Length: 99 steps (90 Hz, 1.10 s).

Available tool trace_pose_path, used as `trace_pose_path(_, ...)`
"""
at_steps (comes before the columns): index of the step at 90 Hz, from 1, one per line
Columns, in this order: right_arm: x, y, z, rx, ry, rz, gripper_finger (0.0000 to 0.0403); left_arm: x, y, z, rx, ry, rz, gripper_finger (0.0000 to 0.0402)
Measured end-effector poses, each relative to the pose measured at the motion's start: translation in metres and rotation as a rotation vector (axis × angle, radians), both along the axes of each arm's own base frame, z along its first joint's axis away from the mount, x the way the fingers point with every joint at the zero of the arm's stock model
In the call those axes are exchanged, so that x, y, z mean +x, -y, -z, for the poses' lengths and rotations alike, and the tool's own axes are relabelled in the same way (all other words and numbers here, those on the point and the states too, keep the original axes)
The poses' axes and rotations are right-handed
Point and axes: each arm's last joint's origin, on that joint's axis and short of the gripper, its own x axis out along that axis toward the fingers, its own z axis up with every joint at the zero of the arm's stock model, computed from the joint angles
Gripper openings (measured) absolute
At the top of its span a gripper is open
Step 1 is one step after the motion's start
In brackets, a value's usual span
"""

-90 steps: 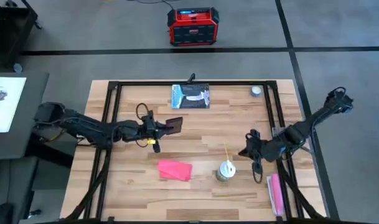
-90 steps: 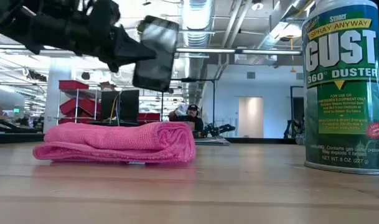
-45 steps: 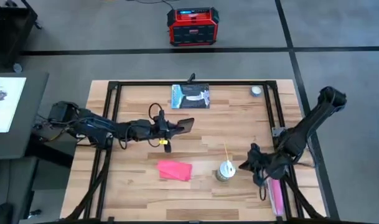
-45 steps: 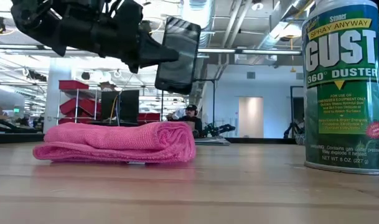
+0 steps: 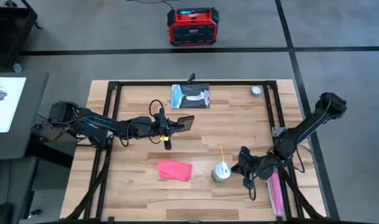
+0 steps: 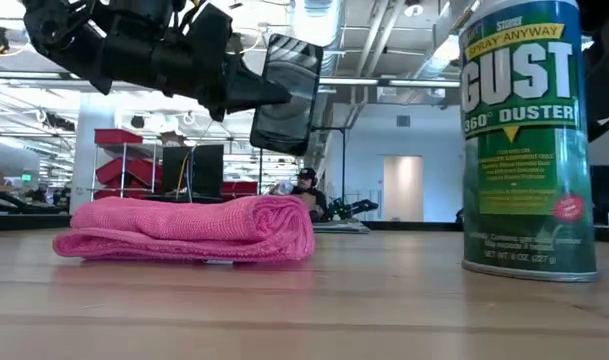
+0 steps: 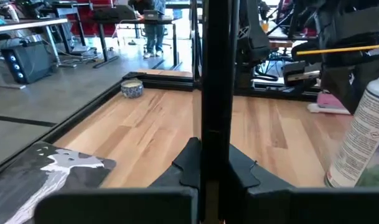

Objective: Apply microfiber cloth
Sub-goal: Spray the back of the cellphone using the spray bottle

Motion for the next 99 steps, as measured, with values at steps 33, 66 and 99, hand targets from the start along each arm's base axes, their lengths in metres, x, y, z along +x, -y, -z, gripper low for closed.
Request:
trace_pose_path(33,0.026,0.000,0.008,0.016,0.066,-0.058,0.0000,0.000,-0.001,0.000,-0.001,0.000,-0.002,0.0002)
trace_pose_path(66,0.046,0.007,0.017,0.041,0.106,-0.089,0.0000,0.000,-0.001,0.000,-0.002,0.000,-0.003,0.0002)
trace_pose_path(99,0.038,-0.007,0.015,0.137,0.088,-0.122,0.0000,0.000,-0.001,0.000,0.001,0.000,-0.005,0.0002)
